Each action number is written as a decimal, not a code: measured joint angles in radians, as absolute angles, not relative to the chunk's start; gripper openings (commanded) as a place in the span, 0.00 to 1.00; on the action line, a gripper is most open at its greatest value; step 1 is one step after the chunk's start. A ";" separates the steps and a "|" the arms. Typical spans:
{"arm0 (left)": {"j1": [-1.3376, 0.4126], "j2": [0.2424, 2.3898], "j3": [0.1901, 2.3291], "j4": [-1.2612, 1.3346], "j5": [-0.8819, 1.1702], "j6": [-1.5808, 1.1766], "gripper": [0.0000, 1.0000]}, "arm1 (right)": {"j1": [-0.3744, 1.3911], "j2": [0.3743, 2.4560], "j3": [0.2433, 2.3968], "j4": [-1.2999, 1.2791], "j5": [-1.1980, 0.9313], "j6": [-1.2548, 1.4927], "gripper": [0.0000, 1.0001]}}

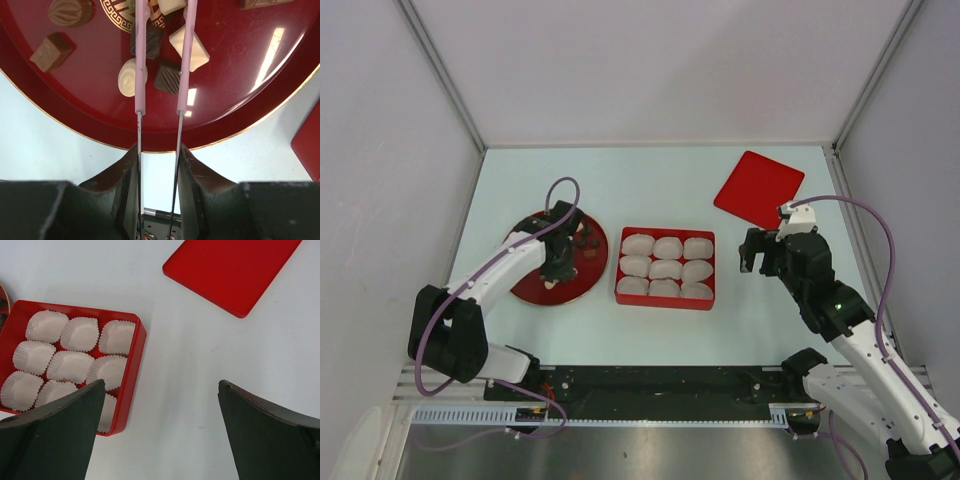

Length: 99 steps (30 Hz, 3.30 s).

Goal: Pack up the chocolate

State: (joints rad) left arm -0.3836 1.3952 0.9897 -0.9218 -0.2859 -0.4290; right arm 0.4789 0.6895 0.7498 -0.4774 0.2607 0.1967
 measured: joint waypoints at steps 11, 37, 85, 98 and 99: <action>-0.356 1.408 0.968 -0.870 -0.285 -0.429 0.33 | 0.482 0.688 0.746 -0.471 0.254 0.197 1.00; -0.328 1.295 0.955 -0.887 -0.289 -0.425 0.00 | 0.490 0.688 0.740 -0.455 0.242 0.186 0.99; -0.866 1.591 1.382 -0.720 -0.010 -0.140 0.00 | 0.486 0.680 0.740 -0.443 0.247 0.178 0.99; -0.888 1.766 1.474 -0.729 0.004 -0.070 0.01 | 0.463 0.685 0.740 -0.444 0.251 0.170 0.99; -0.888 1.776 1.480 -0.731 0.002 -0.068 0.01 | 0.461 0.686 0.740 -0.444 0.251 0.170 0.99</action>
State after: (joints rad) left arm -0.8879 1.7763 1.4799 -0.7311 0.0025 -0.0681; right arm 0.4606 0.6857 0.7403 -0.4438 0.2512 0.1703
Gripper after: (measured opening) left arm 0.307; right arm 0.992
